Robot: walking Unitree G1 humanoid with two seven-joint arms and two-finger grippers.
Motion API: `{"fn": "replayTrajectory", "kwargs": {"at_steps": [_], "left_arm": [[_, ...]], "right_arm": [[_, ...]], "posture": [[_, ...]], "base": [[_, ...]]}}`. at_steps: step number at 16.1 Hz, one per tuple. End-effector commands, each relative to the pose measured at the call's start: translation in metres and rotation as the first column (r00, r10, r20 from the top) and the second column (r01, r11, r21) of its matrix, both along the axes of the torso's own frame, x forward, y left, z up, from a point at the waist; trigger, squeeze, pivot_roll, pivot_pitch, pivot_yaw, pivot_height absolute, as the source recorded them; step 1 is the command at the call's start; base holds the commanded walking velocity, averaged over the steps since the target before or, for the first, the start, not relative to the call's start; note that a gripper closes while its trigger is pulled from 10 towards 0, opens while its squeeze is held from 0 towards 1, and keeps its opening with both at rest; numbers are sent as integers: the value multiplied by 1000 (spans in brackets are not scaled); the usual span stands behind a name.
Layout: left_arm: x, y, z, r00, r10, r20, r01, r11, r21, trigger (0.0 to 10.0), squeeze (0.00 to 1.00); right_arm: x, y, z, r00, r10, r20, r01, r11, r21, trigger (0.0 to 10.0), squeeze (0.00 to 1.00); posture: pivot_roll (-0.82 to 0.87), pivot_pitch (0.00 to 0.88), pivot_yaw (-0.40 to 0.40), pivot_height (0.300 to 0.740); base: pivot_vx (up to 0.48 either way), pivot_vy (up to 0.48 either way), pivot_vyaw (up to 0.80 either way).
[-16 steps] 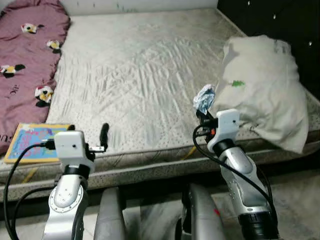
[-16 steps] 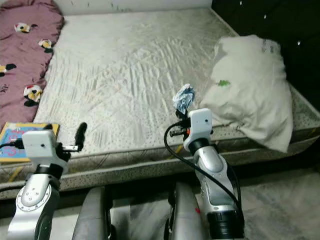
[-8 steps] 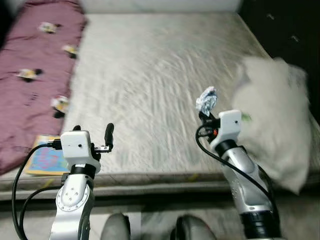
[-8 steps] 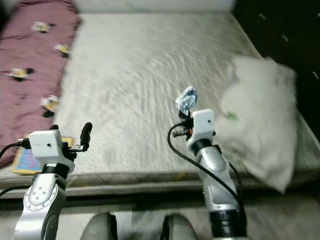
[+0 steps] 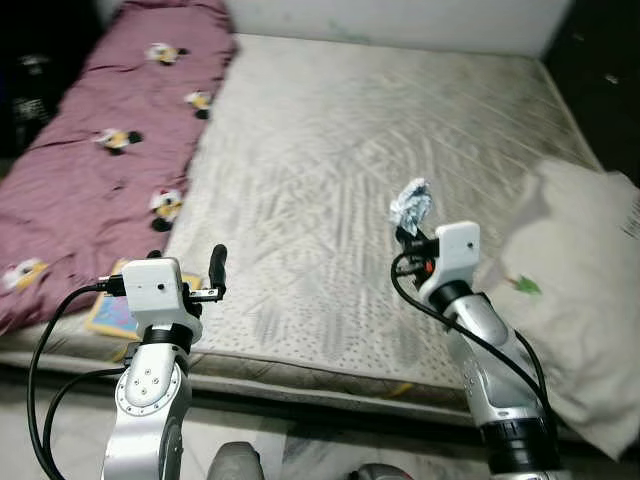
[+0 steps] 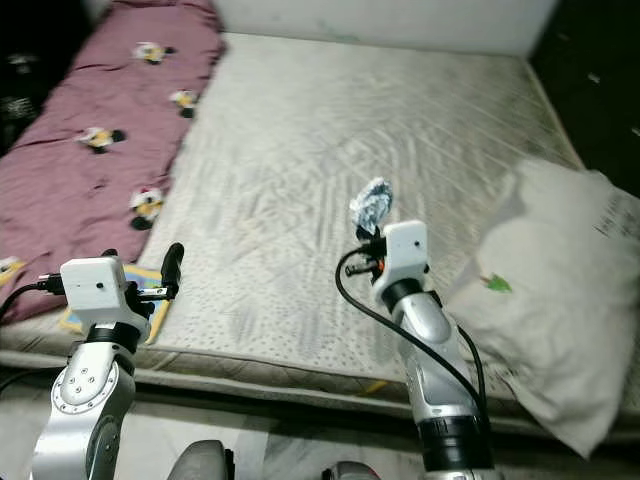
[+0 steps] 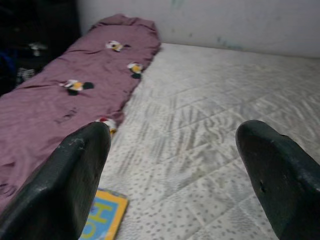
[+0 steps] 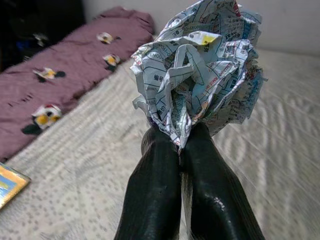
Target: Clean up the room
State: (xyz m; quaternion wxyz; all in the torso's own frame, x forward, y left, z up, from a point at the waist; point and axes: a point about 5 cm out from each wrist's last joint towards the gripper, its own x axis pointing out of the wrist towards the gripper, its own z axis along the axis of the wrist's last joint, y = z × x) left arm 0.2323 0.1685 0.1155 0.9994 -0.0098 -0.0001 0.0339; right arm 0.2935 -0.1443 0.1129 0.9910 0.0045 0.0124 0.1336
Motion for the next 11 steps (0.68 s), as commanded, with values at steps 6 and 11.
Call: {"fn": "replayTrajectory", "kwargs": {"at_steps": [6,11], "left_arm": [[0,1,-4,1000,11,-20,-11,1000,4,10000,0],[1,1,-4,1000,14,-17,-14,1000,2,10000,0]], "right_arm": [[-2,-1,-8,1000,-12,-29,12,1000,-5,10000,0],[-1,-1,-13,999,-12,-45,11,1000,-21,10000,0]], "posture": [[14,71,-38,740],[18,62,-47,740]], "base": [[0,0,-179],[0,480,-105]]}}
